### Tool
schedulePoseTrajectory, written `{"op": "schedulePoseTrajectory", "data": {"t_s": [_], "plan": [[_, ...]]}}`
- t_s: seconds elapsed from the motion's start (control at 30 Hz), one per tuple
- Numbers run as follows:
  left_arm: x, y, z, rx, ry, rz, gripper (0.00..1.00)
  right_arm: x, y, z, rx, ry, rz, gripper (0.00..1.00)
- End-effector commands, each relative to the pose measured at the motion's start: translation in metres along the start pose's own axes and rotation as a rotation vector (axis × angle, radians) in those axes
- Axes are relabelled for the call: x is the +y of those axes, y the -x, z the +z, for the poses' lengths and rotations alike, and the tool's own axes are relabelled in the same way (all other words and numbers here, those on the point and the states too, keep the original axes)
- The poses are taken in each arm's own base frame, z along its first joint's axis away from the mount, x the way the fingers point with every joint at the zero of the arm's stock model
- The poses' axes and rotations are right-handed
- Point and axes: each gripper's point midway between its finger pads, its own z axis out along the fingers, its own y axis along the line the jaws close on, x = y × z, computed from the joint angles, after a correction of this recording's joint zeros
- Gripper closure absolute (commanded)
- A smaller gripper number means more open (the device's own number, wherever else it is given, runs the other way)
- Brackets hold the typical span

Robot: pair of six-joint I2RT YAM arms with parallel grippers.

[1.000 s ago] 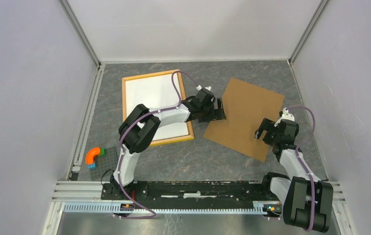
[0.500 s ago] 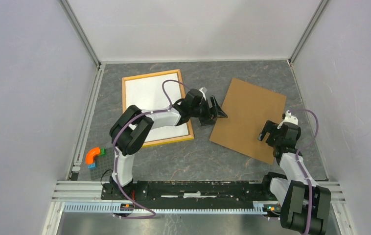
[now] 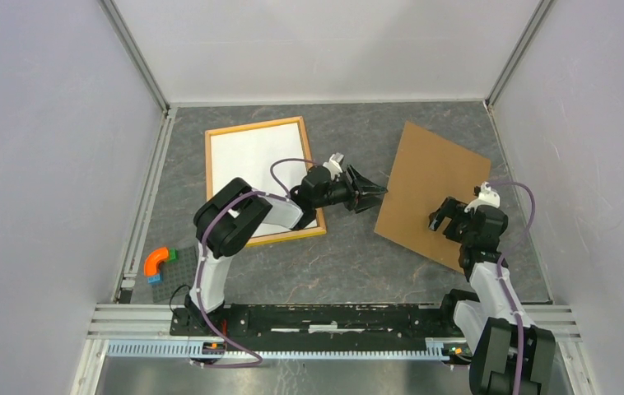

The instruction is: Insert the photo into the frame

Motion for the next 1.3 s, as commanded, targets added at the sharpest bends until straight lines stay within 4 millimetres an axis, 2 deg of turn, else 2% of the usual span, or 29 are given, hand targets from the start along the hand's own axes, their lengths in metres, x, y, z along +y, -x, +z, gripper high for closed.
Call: {"op": "schedulePoseTrajectory", "data": {"t_s": [0.0,0.17,0.37,0.47,0.6,0.73,0.83,0.9,1.0,1.17,1.27], "plan": [[-0.056,-0.027,-0.002,0.071,-0.187,0.046,0.45,0.002,-0.045,-0.006,0.149,0.031,0.011,0.04],[-0.067,-0.030,0.000,0.113,-0.304,-0.002,0.49,0.005,-0.043,-0.006,0.142,0.046,0.013,0.04],[-0.045,-0.019,-0.002,0.069,-0.248,0.008,0.46,0.015,-0.040,-0.004,0.182,0.099,0.004,0.03],[-0.037,-0.015,-0.003,0.064,-0.226,0.012,0.45,0.016,-0.025,-0.002,0.160,0.085,-0.003,0.03],[-0.032,-0.009,-0.005,0.055,-0.221,0.005,0.44,0.010,0.005,-0.001,0.118,0.021,-0.031,0.02],[-0.027,-0.004,-0.005,0.051,-0.221,-0.008,0.45,-0.012,0.030,0.000,0.083,-0.123,-0.040,0.02],[-0.025,-0.001,-0.007,0.048,-0.226,-0.018,0.45,-0.041,0.045,-0.002,0.049,-0.274,-0.024,0.02],[-0.024,0.001,-0.007,0.047,-0.224,-0.019,0.45,-0.061,0.049,-0.004,0.036,-0.344,0.008,0.02],[-0.020,0.003,-0.008,0.049,-0.212,-0.009,0.45,-0.075,0.050,-0.004,0.026,-0.350,0.071,0.02],[0.022,0.002,-0.004,0.050,0.041,0.141,0.32,-0.106,0.047,-0.011,0.017,-0.443,0.123,0.02],[0.043,0.001,-0.008,0.030,0.209,0.268,0.24,-0.115,0.042,-0.010,0.021,-0.455,0.152,0.02]]}}
